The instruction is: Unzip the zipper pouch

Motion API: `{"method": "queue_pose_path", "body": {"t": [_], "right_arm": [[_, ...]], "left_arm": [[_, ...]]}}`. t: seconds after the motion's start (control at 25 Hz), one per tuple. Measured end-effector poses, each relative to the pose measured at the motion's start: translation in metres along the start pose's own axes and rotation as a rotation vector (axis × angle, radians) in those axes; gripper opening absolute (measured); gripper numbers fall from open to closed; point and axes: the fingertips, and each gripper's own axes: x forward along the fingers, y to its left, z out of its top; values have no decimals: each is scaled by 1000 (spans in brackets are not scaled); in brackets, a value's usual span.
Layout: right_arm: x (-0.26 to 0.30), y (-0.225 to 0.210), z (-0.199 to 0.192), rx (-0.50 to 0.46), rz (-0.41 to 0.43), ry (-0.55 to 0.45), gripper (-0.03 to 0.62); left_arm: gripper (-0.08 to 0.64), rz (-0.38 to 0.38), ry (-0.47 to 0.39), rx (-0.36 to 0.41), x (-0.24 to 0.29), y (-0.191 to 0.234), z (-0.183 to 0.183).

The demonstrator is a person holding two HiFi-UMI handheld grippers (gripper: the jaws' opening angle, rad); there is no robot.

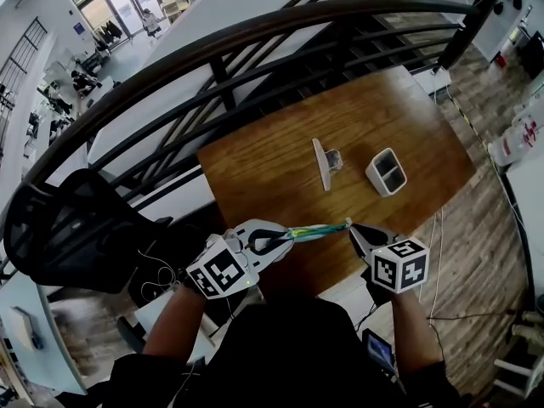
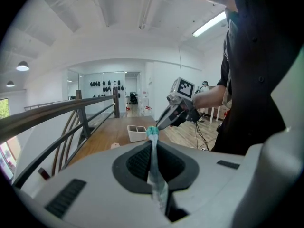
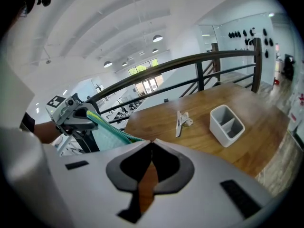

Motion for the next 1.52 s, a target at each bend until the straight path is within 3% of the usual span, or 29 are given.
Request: {"method": "queue_pose_path", "body": {"t": [0.24, 0.6, 0.84, 0.96, 1.04, 1.52], "right_arm": [[-1, -5, 4, 15, -21, -19, 1], [-6, -19, 31, 18, -93, -118, 1], [-3, -27, 37, 7, -116, -133, 2], [0, -33, 40, 5, -141, -156, 13], [1, -35, 40, 2, -142, -158, 69], [-14, -26, 43, -7, -134, -196, 77]], "left_arm": [[14, 23, -11, -37, 3, 9, -6], [17, 113, -15, -83, 24, 38, -13], [22, 179, 4, -94, 38, 57, -22], [115, 184, -5, -129, 42, 63, -24], [177, 181, -18, -137, 43, 64, -21], [179, 219, -71, -203, 18, 66, -26]]}}
